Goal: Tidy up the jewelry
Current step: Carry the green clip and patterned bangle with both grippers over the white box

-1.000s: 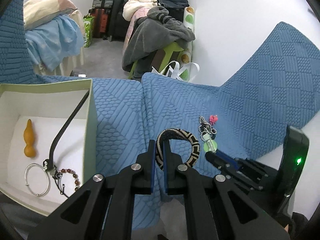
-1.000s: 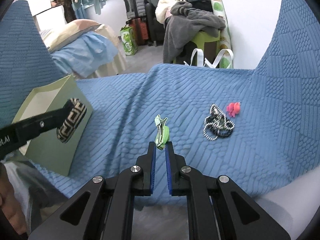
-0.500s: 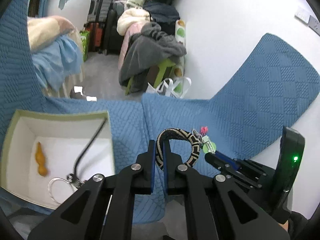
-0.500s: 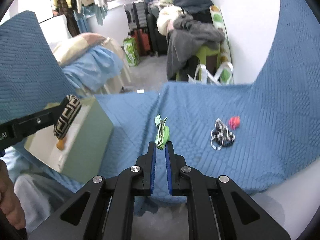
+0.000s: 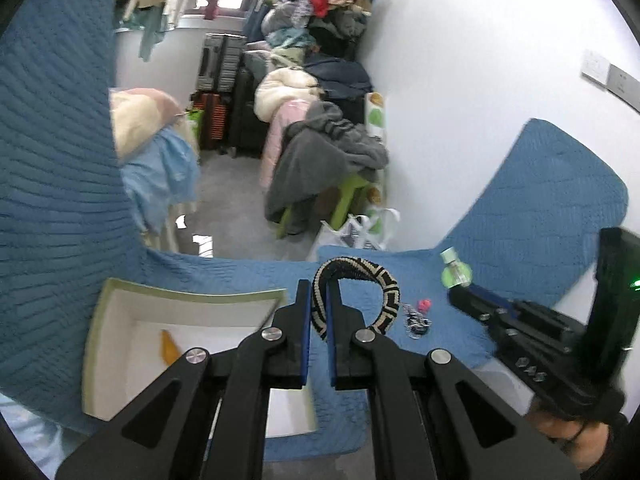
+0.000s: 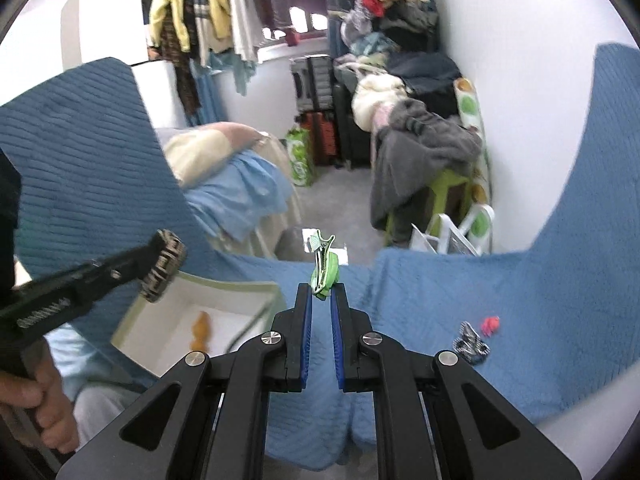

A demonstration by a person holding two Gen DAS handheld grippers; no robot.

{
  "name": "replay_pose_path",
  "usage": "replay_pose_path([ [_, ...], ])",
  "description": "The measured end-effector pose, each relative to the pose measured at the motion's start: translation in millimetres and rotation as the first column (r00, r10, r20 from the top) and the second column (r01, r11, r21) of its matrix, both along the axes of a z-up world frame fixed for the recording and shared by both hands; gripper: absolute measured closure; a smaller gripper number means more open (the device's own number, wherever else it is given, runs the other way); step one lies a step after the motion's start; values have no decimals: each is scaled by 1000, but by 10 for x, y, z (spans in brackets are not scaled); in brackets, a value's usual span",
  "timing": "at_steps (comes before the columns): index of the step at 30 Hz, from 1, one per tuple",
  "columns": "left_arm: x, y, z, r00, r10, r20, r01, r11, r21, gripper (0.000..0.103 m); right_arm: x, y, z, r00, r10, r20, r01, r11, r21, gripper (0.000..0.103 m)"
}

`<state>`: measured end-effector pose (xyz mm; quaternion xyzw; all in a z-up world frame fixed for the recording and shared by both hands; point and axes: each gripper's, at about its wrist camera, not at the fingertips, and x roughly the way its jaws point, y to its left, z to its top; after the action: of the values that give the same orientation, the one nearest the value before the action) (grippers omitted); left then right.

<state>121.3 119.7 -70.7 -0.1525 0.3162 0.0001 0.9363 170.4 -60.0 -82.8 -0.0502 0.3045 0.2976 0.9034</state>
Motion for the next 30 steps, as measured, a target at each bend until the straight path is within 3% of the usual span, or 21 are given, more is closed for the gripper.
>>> replay_pose_path([
  [15,-241,649,-63,990,138,-5,-139,990,-18,97,-160,854,-133,986,162,-34,-163,986,-38,96],
  [30,-215,997,-703,972,152,-182,-162,986,-46,97,-74,1307,-824,960,204,-194,-233,962,-139,95],
])
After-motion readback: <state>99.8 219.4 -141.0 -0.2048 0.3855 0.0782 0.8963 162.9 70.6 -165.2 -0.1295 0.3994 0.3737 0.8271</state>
